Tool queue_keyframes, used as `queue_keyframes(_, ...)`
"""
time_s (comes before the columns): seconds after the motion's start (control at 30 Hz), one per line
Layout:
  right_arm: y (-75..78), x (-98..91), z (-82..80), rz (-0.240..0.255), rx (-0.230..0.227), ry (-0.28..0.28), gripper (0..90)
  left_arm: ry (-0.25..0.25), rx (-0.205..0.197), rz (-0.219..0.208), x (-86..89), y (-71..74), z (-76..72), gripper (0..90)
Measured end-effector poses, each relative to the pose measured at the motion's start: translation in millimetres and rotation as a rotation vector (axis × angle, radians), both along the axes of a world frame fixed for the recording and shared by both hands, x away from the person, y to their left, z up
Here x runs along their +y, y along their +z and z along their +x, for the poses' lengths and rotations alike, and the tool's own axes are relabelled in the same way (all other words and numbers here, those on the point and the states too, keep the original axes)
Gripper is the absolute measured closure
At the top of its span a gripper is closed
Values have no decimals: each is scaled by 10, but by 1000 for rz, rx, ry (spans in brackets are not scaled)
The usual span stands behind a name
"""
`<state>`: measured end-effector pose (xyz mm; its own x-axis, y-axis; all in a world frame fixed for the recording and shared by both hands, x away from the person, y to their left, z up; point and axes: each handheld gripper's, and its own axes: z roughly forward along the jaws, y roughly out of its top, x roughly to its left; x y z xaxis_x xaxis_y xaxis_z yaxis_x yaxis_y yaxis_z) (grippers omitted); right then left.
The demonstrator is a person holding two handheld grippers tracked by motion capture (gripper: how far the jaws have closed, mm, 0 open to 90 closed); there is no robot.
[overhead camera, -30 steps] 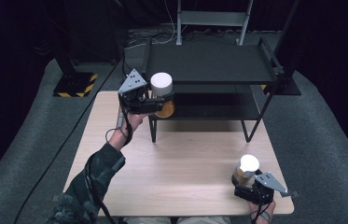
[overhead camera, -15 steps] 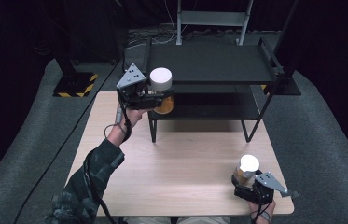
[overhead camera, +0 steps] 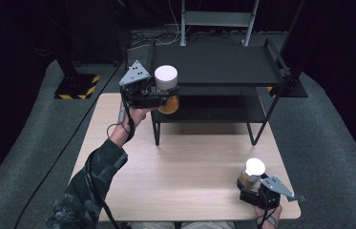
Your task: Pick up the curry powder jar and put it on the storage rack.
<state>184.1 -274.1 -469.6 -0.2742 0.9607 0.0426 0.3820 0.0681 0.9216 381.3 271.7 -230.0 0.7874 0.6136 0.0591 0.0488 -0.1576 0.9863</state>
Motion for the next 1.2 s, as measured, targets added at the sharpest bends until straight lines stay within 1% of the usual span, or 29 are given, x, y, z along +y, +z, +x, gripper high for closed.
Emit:
queue_keyframes(0.03,2,0,2,0,1,1,20,0,0,-5,-5,3,-1,349)
queue_keyframes(0.33,2,-2,2,0,1,1,20,-11,-7,2,-7,82,9,349)
queue_keyframes(0.63,2,-3,3,0,2,2,20,-15,-11,-7,1,154,11,349)
queue_keyframes(0.93,5,-4,6,-1,4,3,20,-27,-19,-7,10,236,21,349)
queue_keyframes(1.03,5,-5,7,0,4,3,20,-31,-23,2,-2,275,22,349)
queue_keyframes(1.2,5,-4,6,-1,3,2,20,-35,-29,2,-15,319,18,349)
